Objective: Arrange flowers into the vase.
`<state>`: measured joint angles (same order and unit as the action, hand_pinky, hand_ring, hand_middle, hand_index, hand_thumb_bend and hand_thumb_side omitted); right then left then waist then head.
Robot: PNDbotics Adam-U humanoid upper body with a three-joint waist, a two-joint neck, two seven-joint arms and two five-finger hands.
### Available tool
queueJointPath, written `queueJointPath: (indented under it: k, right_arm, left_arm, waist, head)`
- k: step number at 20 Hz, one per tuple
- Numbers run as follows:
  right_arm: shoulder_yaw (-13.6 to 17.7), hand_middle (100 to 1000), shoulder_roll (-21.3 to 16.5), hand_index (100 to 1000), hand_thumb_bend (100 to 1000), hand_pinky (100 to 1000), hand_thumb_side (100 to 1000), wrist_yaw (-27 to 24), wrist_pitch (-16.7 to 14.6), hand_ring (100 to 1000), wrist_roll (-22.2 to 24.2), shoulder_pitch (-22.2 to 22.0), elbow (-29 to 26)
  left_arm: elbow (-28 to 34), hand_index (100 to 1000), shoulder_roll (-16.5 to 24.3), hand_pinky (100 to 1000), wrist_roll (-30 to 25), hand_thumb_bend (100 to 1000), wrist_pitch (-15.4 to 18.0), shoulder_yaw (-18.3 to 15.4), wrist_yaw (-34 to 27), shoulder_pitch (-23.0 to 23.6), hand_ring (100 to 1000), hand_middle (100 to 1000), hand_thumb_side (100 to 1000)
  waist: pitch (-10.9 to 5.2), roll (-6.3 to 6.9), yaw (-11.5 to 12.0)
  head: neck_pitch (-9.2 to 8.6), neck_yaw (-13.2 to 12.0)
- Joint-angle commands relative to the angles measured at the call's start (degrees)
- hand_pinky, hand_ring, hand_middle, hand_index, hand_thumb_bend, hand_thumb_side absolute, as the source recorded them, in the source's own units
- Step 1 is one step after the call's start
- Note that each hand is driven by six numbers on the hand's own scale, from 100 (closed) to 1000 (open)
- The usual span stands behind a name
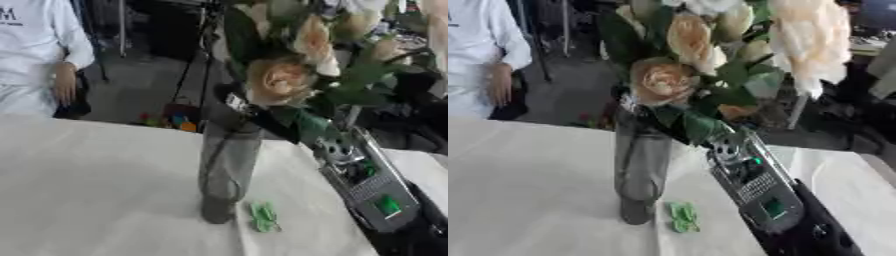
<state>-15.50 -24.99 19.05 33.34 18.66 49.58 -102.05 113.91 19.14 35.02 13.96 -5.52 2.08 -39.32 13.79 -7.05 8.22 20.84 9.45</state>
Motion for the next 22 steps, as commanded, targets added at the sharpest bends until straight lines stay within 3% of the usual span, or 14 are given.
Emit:
queueJointPath:
  k: [1, 16, 22]
  right_arm:
    - [0.9, 813, -1.6, 986, 405, 858, 1000, 0.3, 0.0, 922, 0.2, 0.7, -1.3]
    - [0.8, 813, -0.9, 988, 406, 858, 1000, 1.8, -0.7, 921, -0.7, -0.2, -1.3]
    - [0.9, 812, -0.4, 990, 418, 856, 1000, 1.4, -2.1, 914, -2.8, 1.8, -1.0]
  left_arm:
    - [0.7, 960, 0.4, 887, 0.1, 100, 0.0, 0.1, -0.1, -0.8, 899, 859, 1000]
    - [0.7, 960, 0.2, 888, 0.0, 100, -0.1, 0.2, -0.1, -0.6, 899, 861, 1000]
    - [0.7, 960, 0.0, 889, -0.1, 100, -0.2, 0.3, -0.2, -0.5, 900, 861, 1000]
  waist:
    - [-1.24, 0.71, -0.1]
    - [-1.20, 1.19, -0.6]
    - [-1.14, 1.35, -0.3]
  head:
    - [-0.68, -0.1]
    - [-0.97, -0.2]
    - [-1.07, 0.4]
